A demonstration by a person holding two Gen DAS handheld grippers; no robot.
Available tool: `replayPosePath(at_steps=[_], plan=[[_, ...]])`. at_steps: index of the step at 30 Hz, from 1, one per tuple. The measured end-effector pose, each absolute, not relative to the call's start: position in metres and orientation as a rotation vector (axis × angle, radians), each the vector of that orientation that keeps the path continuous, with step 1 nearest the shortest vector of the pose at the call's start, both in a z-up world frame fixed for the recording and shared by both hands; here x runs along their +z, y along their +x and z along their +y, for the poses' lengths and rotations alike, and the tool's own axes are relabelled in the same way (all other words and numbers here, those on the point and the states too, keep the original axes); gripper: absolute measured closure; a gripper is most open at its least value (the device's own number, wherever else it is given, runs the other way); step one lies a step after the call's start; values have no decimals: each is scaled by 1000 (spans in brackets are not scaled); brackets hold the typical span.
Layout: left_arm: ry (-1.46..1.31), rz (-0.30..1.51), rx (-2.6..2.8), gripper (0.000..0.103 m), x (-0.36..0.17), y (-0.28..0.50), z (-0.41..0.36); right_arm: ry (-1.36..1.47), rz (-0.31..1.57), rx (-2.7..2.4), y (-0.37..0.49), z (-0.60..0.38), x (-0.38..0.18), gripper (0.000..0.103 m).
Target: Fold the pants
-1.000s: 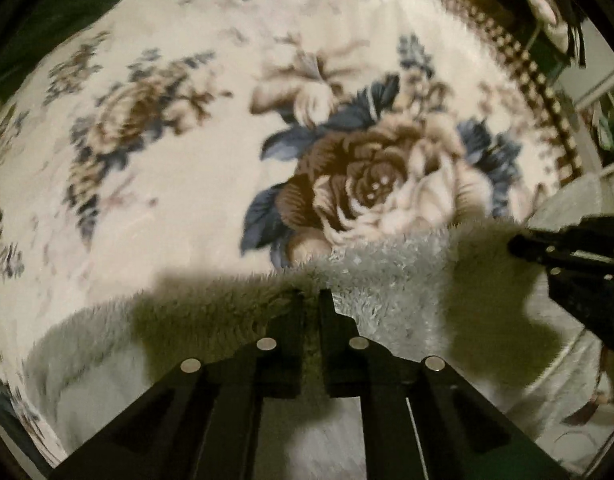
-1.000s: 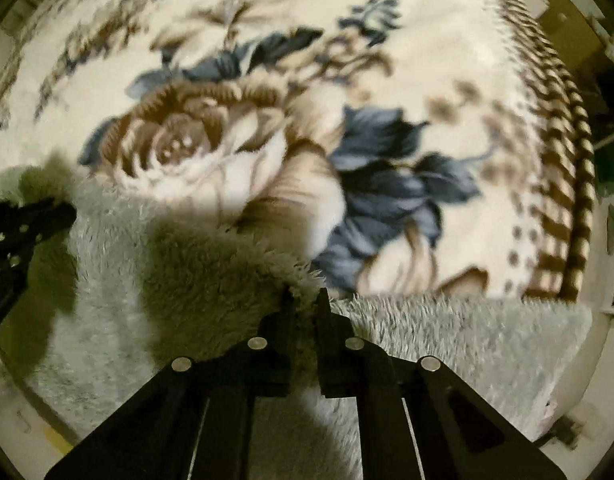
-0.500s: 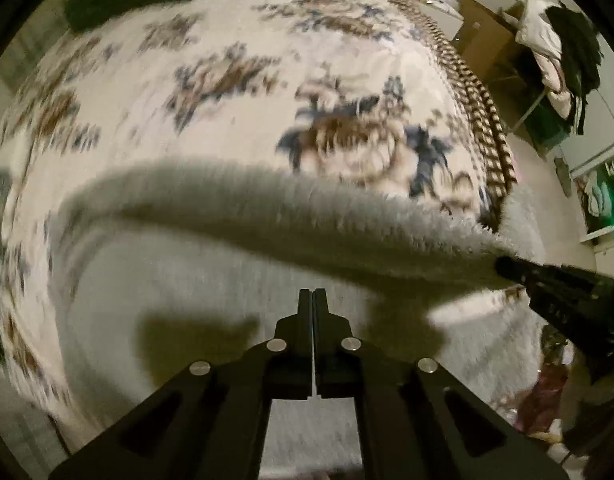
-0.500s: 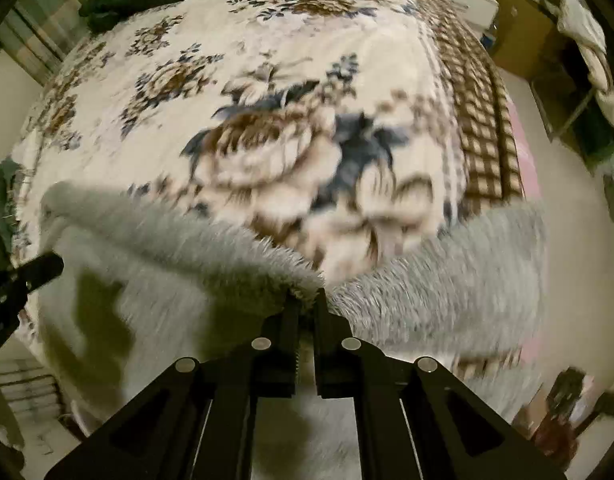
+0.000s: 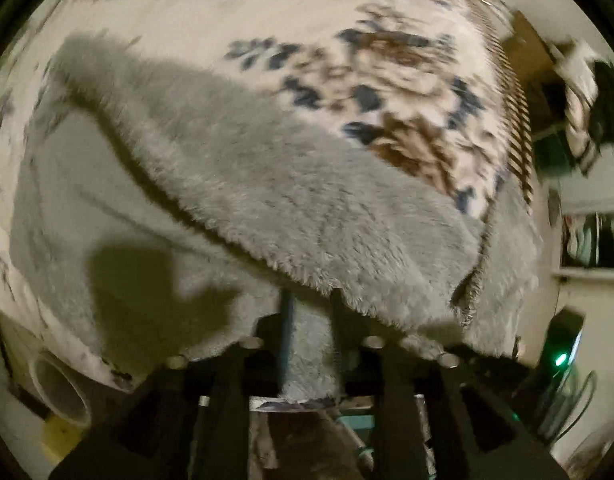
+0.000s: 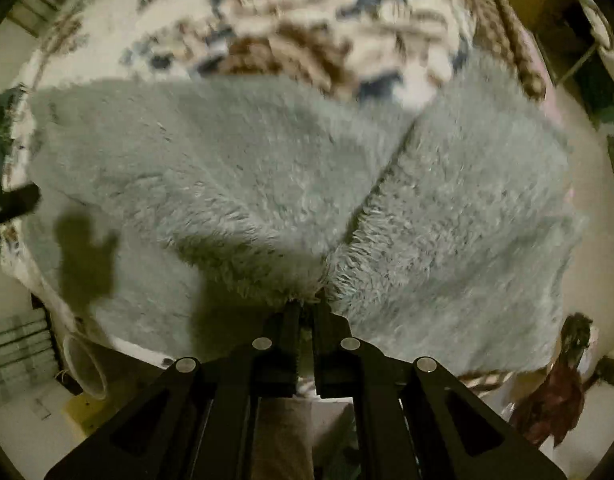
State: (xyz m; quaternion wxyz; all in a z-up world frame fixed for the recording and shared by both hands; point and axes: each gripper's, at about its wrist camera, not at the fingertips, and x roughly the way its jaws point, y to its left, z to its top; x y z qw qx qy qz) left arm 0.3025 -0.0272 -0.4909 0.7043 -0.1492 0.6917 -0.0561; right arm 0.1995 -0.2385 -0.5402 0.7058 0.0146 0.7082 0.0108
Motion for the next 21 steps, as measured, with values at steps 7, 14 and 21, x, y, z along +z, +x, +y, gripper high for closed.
replayPosePath(at_steps=[7,14,21], plan=[[-503,1488,23,82,-509,324,26,259,1547,-49,191,-258,-539,23],[-664,1388,188,81,-519,368,86,485,1423,-286,213,-289,-543,23],[-713,1426,250,82,-556,408,117,562,1419,-320,263,-265,-565,23]])
